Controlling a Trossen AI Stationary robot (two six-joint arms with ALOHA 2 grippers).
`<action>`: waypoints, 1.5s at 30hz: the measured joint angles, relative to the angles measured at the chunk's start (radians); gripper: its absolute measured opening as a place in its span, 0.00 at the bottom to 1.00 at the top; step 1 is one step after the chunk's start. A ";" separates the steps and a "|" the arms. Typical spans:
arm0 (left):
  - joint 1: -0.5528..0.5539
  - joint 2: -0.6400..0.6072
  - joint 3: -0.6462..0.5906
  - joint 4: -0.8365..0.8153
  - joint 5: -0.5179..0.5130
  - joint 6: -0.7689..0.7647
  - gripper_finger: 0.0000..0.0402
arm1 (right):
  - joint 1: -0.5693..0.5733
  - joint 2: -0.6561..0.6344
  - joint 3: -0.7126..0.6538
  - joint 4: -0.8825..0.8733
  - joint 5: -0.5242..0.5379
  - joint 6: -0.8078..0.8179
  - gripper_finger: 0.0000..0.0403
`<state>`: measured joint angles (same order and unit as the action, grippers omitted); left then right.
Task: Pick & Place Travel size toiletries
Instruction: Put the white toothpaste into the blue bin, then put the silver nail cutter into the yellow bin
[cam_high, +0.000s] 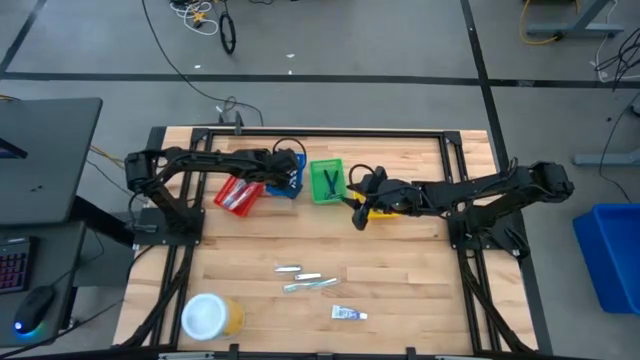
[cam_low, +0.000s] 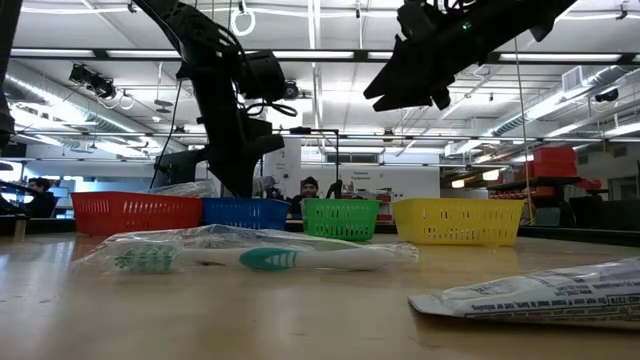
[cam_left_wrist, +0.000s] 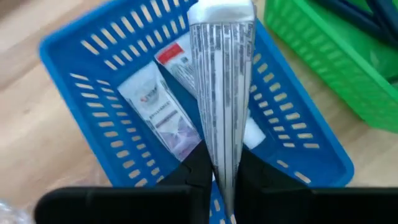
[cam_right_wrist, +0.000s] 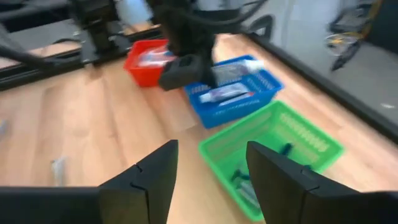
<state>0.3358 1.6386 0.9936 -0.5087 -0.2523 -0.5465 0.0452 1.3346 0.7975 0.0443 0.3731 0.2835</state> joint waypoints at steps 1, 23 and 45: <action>0.002 0.000 0.000 -0.002 0.007 0.002 0.12 | 0.000 0.000 0.000 -0.003 -0.019 0.000 0.50; -0.037 -0.009 0.000 0.182 0.006 0.215 0.24 | 0.042 0.135 -0.001 -0.064 -0.307 0.071 0.58; -0.378 -0.118 0.000 0.229 0.093 0.240 0.21 | 0.142 0.206 -0.001 0.045 -0.307 0.050 0.53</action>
<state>-0.0427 1.5204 0.9936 -0.2798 -0.1592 -0.3061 0.1876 1.5402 0.7967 0.0895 0.0666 0.3332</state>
